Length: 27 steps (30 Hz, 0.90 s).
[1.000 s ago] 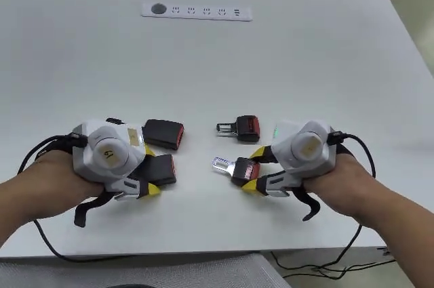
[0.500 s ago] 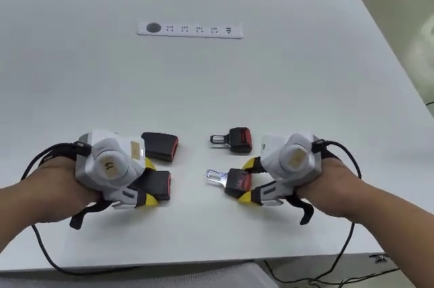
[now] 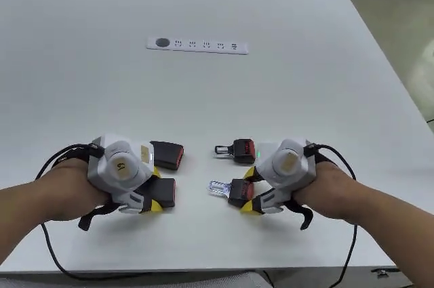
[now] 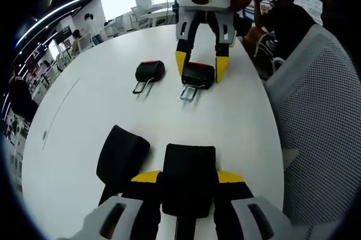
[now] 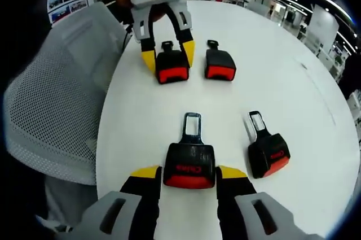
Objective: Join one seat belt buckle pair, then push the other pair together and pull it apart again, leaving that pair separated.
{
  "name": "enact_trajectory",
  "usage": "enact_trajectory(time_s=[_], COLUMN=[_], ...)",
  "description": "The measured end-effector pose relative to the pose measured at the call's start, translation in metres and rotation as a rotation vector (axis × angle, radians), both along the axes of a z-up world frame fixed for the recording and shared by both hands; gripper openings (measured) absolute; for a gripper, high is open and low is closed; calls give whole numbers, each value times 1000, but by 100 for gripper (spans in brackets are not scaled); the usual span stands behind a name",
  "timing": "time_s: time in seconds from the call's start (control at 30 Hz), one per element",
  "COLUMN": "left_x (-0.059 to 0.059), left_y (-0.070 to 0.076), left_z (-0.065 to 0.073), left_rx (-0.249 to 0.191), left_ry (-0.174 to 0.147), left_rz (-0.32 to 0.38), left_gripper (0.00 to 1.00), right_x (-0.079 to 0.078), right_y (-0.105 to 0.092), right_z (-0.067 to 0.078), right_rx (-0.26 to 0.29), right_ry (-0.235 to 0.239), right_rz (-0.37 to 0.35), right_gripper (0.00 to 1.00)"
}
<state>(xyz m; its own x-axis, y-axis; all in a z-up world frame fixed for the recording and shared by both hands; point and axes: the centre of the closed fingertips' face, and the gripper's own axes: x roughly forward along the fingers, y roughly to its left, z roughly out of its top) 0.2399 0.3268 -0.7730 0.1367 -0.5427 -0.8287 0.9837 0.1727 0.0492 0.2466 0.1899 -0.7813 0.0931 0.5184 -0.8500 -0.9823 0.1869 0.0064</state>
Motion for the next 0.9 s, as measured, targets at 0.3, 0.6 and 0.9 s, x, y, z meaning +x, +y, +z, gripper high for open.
enact_trajectory(time_s=[0.3, 0.6, 0.9], left_x=[2, 3, 3], left_y=[0, 2, 2], left_z=[-2, -4, -6], left_rx=[0, 16, 12], left_ry=[17, 19, 19], left_rz=[8, -5, -14], left_gripper=[36, 36, 36], right_x=[-2, -5, -10], right_y=[0, 1, 25], right_z=[2, -1, -2], right_rx=[-25, -66, -22], right_ry=[-7, 0, -1], right_rz=[75, 102, 109], right_gripper=[33, 32, 32])
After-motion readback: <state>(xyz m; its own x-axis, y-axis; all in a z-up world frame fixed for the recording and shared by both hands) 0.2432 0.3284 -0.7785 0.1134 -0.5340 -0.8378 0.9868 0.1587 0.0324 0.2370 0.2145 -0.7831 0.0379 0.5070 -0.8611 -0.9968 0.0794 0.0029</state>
